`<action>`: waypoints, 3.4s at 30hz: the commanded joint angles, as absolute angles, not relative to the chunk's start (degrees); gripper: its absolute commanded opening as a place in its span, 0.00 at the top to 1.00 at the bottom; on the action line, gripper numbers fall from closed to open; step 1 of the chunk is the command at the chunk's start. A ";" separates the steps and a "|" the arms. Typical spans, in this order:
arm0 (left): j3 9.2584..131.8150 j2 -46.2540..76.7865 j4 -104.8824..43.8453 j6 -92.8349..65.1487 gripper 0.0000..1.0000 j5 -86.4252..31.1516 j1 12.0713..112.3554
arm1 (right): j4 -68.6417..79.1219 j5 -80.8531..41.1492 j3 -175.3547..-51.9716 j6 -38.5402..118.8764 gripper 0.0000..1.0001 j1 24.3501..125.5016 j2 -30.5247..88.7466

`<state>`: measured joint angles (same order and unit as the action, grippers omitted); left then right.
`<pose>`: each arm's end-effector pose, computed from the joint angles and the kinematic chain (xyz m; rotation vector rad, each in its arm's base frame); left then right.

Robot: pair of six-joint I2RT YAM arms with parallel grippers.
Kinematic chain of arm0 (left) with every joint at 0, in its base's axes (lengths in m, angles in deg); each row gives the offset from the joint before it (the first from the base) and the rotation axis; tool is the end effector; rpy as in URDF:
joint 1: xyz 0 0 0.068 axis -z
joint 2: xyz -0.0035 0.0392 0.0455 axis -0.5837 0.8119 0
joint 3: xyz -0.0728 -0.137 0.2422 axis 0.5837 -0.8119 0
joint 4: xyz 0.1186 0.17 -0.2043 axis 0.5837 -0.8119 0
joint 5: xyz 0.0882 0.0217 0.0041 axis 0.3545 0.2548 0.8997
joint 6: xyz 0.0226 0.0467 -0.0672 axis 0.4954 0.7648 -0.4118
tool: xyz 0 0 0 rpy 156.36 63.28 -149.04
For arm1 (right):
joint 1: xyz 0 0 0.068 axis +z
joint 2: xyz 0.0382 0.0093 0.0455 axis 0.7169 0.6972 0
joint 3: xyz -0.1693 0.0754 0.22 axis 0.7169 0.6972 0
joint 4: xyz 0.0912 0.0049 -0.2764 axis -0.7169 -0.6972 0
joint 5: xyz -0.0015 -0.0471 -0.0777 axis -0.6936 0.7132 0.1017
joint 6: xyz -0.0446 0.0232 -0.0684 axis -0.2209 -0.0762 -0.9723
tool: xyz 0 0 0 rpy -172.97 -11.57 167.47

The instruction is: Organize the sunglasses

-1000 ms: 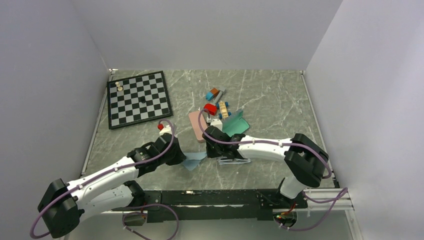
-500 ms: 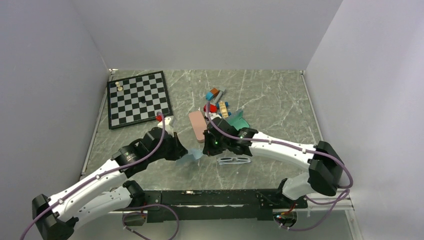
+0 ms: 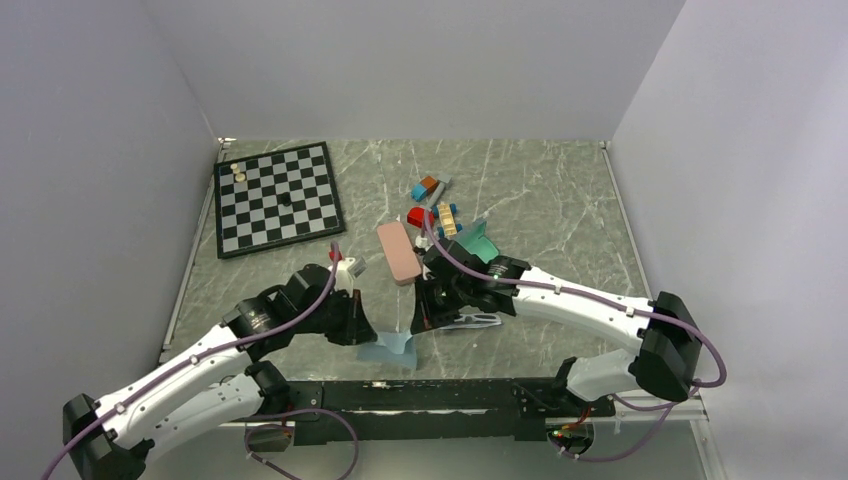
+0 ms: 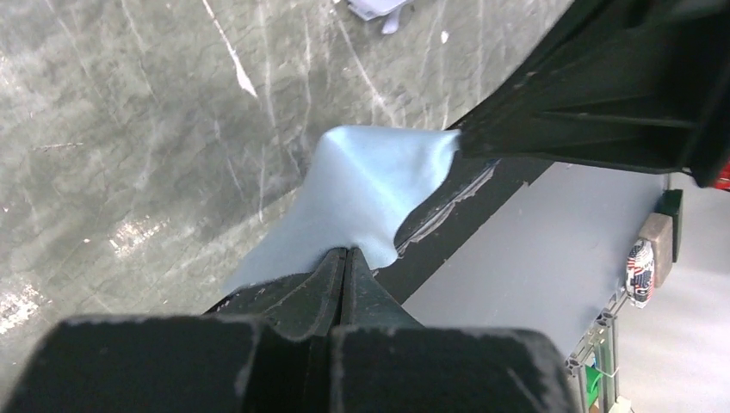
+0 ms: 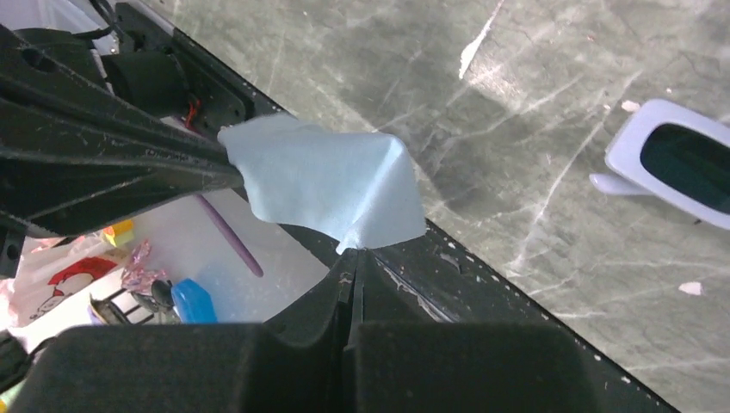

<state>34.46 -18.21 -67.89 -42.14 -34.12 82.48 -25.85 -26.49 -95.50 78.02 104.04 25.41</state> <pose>0.1255 -0.1611 0.2356 0.2970 2.4857 -1.0146 0.1581 0.2903 0.2337 -0.4444 2.7180 0.9641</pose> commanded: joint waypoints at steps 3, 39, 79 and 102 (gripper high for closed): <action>33.88 -14.20 -62.85 -41.64 1.00 -30.38 82.40 | -29.97 -19.53 -94.78 80.85 1.00 103.60 25.03; 37.77 11.28 -55.67 -34.16 1.00 -37.63 64.45 | -21.97 -22.76 -96.57 80.40 1.00 95.21 42.21; 39.50 18.34 -63.90 -34.94 1.00 -31.10 66.25 | -20.56 -22.90 -94.38 83.01 0.98 99.91 46.36; 35.83 12.44 -56.81 -35.26 0.53 -28.37 66.12 | -16.24 -13.76 -95.11 85.25 0.66 100.12 44.90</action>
<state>36.15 10.43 -60.63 -35.89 -28.96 66.06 -18.76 -16.79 -94.54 83.55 99.88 44.63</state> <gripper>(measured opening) 0.516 0.332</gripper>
